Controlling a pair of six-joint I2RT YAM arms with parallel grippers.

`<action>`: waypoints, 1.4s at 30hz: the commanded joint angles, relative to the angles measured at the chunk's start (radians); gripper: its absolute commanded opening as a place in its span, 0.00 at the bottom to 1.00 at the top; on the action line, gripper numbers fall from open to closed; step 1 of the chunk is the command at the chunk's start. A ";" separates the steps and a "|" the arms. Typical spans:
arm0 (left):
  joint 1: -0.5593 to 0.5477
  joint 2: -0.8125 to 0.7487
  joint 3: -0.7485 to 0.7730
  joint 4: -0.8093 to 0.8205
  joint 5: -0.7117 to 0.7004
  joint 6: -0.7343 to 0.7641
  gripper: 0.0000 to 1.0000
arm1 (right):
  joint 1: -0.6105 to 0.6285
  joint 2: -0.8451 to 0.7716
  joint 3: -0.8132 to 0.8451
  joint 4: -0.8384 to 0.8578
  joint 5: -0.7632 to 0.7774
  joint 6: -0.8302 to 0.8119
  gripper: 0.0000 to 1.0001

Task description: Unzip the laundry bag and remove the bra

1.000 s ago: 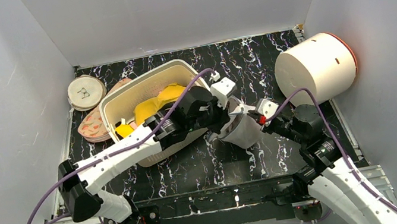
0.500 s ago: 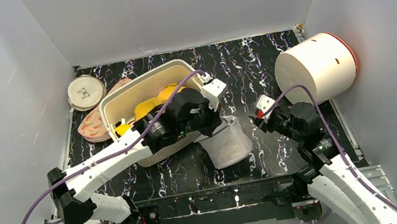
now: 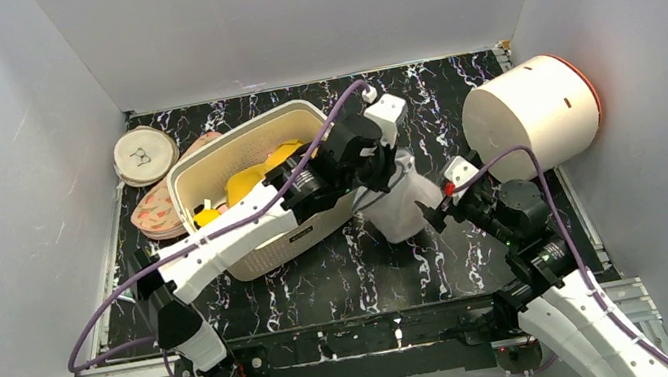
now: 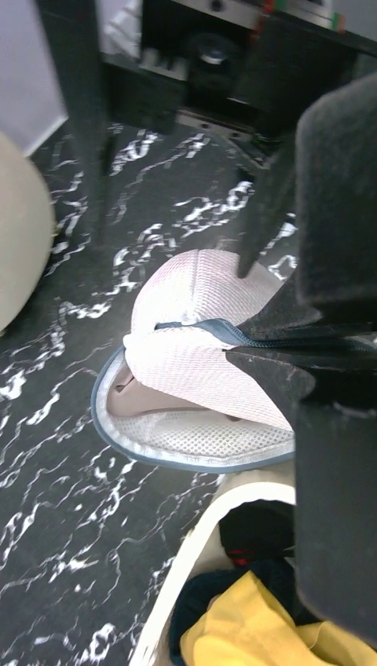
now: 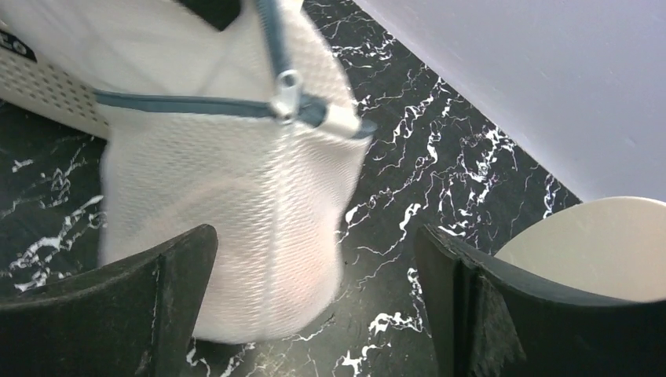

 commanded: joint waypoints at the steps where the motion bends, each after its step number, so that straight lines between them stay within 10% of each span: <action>1: 0.001 0.048 0.131 0.025 -0.141 -0.056 0.00 | -0.001 0.004 0.088 0.052 0.068 0.125 0.98; 15: 0.001 0.175 0.217 0.017 -0.241 -0.188 0.00 | -0.001 -0.078 0.236 -0.144 0.220 0.903 0.98; 27: 0.001 0.187 0.228 -0.019 -0.261 -0.265 0.00 | -0.003 -0.028 0.067 0.060 -0.118 1.011 0.92; 42: 0.001 0.212 0.245 -0.055 -0.268 -0.315 0.00 | 0.182 0.156 -0.038 0.365 0.086 1.195 0.77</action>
